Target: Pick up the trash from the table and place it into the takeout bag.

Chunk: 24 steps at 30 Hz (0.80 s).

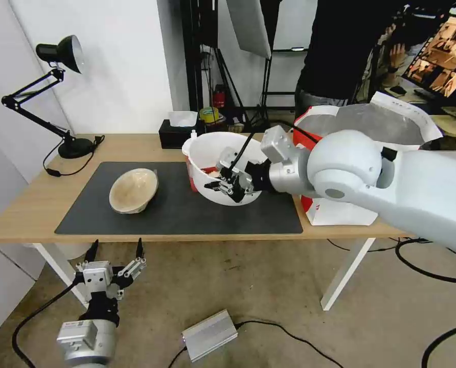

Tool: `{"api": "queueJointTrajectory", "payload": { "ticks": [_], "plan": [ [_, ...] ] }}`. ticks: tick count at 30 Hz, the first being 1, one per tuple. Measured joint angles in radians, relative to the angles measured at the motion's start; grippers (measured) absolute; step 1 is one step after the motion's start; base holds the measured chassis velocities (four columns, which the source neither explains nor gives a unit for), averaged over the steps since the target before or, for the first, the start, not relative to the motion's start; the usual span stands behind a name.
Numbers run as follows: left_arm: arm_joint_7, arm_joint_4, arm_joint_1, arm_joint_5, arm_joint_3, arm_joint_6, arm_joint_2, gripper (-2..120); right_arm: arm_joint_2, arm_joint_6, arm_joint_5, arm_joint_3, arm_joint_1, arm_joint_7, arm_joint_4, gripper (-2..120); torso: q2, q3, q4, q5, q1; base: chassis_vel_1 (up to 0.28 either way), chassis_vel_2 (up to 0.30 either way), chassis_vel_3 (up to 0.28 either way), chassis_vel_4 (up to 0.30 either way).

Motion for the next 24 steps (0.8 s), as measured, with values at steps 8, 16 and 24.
{"api": "queueJointTrajectory", "payload": {
  "ticks": [8,16,24],
  "plan": [
    [0.0,0.0,0.0,0.0,-0.001,-0.001,0.006,100,-0.011,0.0,0.001,0.021,0.065,-0.044,-0.054,0,0.0,0.0,0.0,0.0,0.0,0.0,0.0,0.0,0.0],
    [0.0,-0.003,0.001,0.0,-0.005,-0.001,0.02,100,-0.016,0.0,0.001,0.061,0.101,-0.063,-0.14,0,0.0,0.0,0.0,0.0,0.0,0.0,0.0,0.0,0.0],
    [0.0,-0.005,0.004,-0.001,-0.005,-0.001,0.027,100,-0.029,0.0,-0.007,0.086,0.128,-0.084,-0.197,0,0.0,0.0,0.0,0.0,0.0,0.0,0.0,0.0,0.0]
  ]
}}
